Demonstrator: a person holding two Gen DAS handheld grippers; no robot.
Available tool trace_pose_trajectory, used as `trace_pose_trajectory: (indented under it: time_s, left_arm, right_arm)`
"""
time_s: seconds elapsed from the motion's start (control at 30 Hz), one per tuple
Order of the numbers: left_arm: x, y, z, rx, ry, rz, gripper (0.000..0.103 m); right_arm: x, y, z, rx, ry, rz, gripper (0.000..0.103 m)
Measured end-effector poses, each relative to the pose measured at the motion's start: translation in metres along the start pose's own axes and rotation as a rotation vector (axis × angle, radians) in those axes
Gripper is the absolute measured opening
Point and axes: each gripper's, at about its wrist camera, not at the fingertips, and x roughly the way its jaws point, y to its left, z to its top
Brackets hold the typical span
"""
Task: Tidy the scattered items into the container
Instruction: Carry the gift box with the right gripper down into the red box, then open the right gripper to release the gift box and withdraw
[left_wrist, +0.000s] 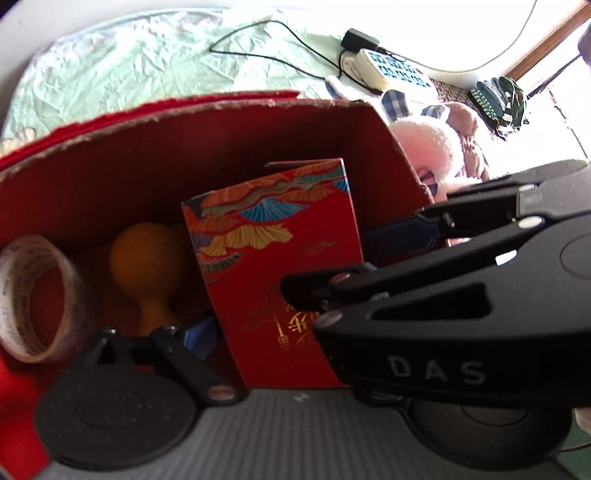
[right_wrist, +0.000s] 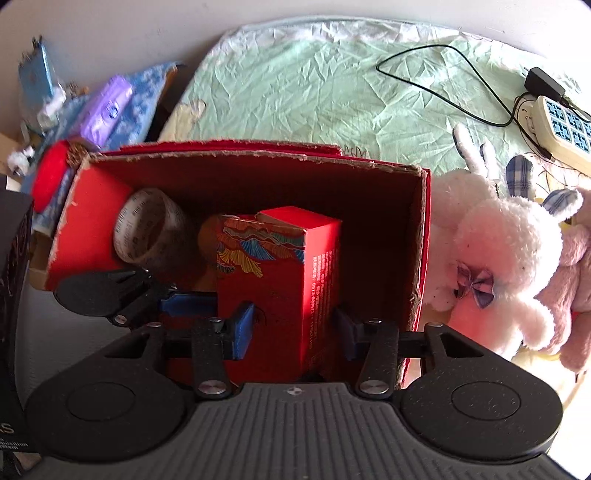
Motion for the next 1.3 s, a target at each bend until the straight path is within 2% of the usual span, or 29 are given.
trace_pose_trajectory:
  time_s: [0.13, 0.23, 0.5, 0.57, 0.83, 0.9, 1.07, 1.2, 1.3]
  left_arm:
    - [0.011, 0.008, 0.004, -0.039, 0.067, -0.037, 0.088]
    - [0.013, 0.013, 0.005, -0.064, 0.08, -0.052, 0.088]
    - [0.016, 0.02, 0.011, -0.099, 0.084, -0.057, 0.088]
    - [0.018, 0.021, 0.012, -0.113, 0.097, -0.076, 0.088]
    - [0.022, 0.023, 0.013, -0.131, 0.117, -0.056, 0.088]
    - [0.023, 0.024, 0.013, -0.135, 0.125, -0.072, 0.088]
    - [0.02, 0.022, 0.01, -0.117, 0.116, -0.057, 0.088]
    - [0.025, 0.009, 0.007, -0.051, 0.166, -0.025, 0.088]
    - [0.025, 0.006, 0.007, -0.038, 0.171, -0.001, 0.088]
  right_arm:
    - [0.007, 0.009, 0.007, -0.058, 0.029, -0.079, 0.045]
    - [0.014, 0.015, 0.009, -0.091, 0.042, -0.123, 0.044]
    - [0.017, 0.012, 0.015, -0.092, -0.009, -0.11, 0.044]
    - [0.019, 0.011, 0.018, -0.095, -0.021, -0.126, 0.039]
    - [0.016, 0.013, 0.019, -0.104, -0.074, -0.171, 0.041]
    - [0.014, 0.01, 0.019, -0.1, -0.097, -0.184, 0.041]
    - [0.008, 0.008, 0.012, -0.092, -0.092, -0.162, 0.039]
    - [0.001, 0.009, 0.005, -0.067, -0.1, -0.138, 0.039]
    - [-0.005, 0.006, 0.001, -0.042, -0.114, -0.139, 0.037]
